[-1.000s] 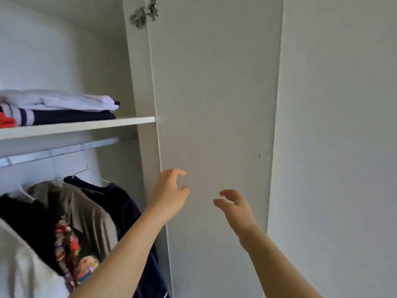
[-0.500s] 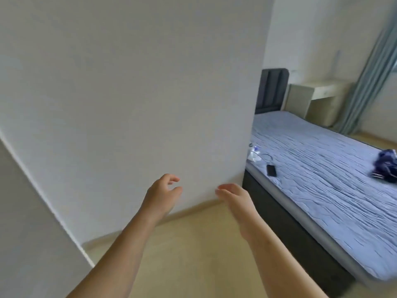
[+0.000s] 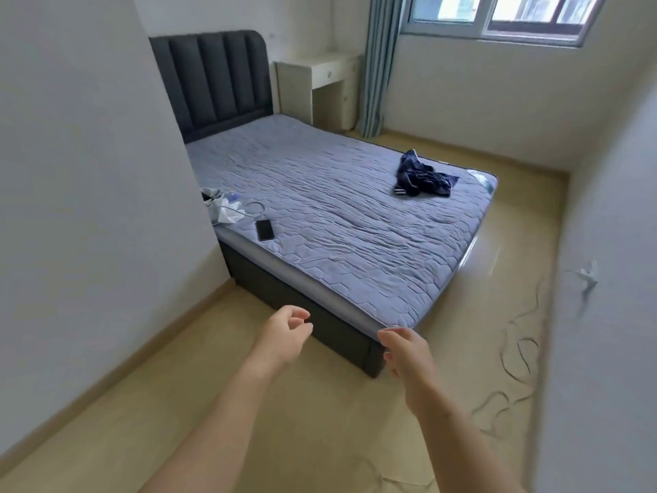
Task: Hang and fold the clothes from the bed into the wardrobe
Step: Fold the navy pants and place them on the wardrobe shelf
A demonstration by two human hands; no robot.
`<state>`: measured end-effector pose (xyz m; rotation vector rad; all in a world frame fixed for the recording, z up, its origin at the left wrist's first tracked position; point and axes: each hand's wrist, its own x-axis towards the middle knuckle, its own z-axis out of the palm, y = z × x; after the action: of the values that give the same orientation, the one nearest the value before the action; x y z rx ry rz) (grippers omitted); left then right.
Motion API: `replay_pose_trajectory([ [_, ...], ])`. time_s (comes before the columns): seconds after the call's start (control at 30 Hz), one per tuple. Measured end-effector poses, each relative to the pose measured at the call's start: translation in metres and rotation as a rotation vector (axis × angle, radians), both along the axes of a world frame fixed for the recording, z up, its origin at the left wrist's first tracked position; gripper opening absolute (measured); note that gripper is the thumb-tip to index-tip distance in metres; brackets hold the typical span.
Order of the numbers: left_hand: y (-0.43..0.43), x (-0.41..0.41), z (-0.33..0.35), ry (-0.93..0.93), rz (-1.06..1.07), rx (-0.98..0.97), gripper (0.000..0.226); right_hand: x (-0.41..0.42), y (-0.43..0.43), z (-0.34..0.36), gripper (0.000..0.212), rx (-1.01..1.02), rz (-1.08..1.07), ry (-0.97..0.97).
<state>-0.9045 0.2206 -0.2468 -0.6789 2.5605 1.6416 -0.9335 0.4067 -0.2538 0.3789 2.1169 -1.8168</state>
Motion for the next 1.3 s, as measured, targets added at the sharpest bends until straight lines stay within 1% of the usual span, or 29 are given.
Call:
replay_pose_trajectory([
  [0.13, 0.045, -0.053, -0.023, -0.105, -0.093, -0.010, 0.011, -0.024, 0.041, -0.024, 0.010, -0.014, -0.104, -0.107],
  [0.23, 0.078, -0.102, -0.034, -0.150, -0.174, -0.036, 0.010, -0.055, 0.070, -0.034, 0.010, -0.016, -0.179, -0.136],
  [0.3, 0.099, -0.138, -0.039, -0.158, -0.227, -0.010, 0.009, -0.082, 0.088, -0.041, 0.011, 0.009, -0.228, -0.145],
  [0.47, 0.136, -0.253, -0.057, -0.172, -0.358, 0.021, 0.018, -0.180, 0.118, -0.057, 0.010, 0.046, -0.270, -0.161],
  [0.57, 0.155, -0.326, -0.062, -0.220, -0.392, 0.009, 0.015, -0.248, 0.134, -0.059, 0.006, 0.079, -0.276, -0.211],
  [0.67, 0.184, -0.390, -0.058, -0.210, -0.443, 0.010, 0.011, -0.303, 0.156, -0.056, 0.006, 0.086, -0.323, -0.205],
  [0.77, 0.217, -0.443, -0.052, -0.207, -0.488, 0.017, 0.012, -0.342, 0.178, -0.054, 0.005, 0.063, -0.383, -0.230],
  [0.87, 0.251, -0.489, -0.050, -0.201, -0.529, 0.006, 0.017, -0.376, 0.206, -0.053, 0.009, 0.047, -0.443, -0.247],
  [0.93, 0.272, -0.519, -0.053, -0.205, -0.562, 0.000, 0.016, -0.405, 0.227, -0.054, 0.010, 0.034, -0.468, -0.250],
  [1.03, 0.307, -0.568, -0.064, -0.227, -0.579, -0.004, 0.013, -0.455, 0.262, -0.059, 0.010, 0.025, -0.475, -0.246],
  [1.13, 0.353, -0.629, -0.071, -0.220, -0.564, -0.002, 0.017, -0.520, 0.306, -0.064, 0.008, 0.031, -0.454, -0.215],
  [1.2, 0.387, -0.672, -0.073, -0.218, -0.549, 0.000, 0.013, -0.566, 0.338, -0.066, 0.007, 0.039, -0.428, -0.215],
  [1.3, 0.438, -0.727, -0.069, -0.253, -0.512, 0.053, 0.010, -0.630, 0.388, -0.065, 0.008, 0.052, -0.388, -0.240],
])
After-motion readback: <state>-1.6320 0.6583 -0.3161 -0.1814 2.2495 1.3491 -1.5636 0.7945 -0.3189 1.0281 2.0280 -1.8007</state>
